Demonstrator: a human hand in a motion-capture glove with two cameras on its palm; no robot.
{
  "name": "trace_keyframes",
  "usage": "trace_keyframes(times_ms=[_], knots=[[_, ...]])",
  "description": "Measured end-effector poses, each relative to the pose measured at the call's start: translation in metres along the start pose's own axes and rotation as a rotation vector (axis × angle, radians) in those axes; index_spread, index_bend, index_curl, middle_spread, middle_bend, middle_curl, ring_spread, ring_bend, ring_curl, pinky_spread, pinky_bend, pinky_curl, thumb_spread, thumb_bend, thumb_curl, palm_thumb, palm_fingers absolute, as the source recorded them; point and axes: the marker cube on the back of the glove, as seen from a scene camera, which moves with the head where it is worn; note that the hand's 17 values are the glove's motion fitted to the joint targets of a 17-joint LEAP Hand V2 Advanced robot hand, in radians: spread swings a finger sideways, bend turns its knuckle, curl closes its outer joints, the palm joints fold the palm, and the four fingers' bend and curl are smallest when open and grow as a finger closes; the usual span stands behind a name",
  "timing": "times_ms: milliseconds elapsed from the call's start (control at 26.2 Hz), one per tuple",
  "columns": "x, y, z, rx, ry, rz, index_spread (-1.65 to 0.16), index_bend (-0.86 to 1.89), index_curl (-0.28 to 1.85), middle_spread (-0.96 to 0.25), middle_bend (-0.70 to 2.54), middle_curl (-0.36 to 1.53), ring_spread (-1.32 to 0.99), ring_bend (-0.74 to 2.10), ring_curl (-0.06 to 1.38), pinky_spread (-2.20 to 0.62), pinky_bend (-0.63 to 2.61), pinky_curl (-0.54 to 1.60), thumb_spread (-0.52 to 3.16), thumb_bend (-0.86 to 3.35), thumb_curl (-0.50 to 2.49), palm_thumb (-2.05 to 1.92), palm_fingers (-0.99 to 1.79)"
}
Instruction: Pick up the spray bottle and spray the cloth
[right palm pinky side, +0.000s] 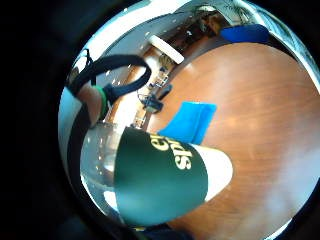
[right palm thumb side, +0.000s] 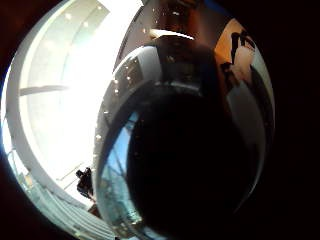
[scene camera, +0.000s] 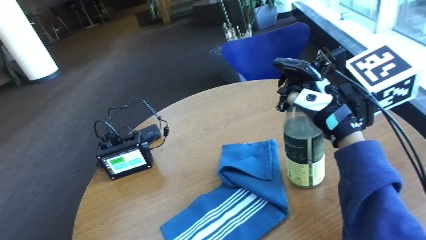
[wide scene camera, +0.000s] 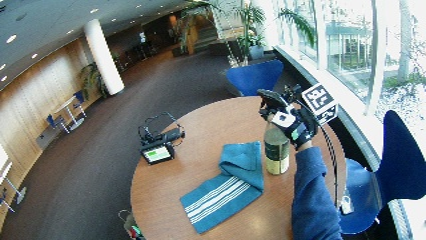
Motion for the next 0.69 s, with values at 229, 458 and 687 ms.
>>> trace_keyframes(times_ms=[229,458,687], knots=[[0.004,0.012,0.0,0.12,0.144,0.017,-0.27,0.3,0.41,-0.14,0.52,0.47,-0.23,0.51,0.4,-0.25,0.34,0.34,0.78,0.12,0.47,0.86,1.37],[0.002,0.009,0.011,0.241,0.17,0.017,-0.27,0.3,0.44,-0.15,0.55,0.48,-0.24,0.55,0.42,-0.28,0.35,0.35,0.66,0.06,0.53,0.88,1.39],[0.005,0.008,0.014,0.333,0.198,0.018,-0.27,0.31,0.47,-0.16,0.56,0.49,-0.24,0.58,0.43,-0.3,0.39,0.36,0.67,0.0,0.56,0.86,1.43]])
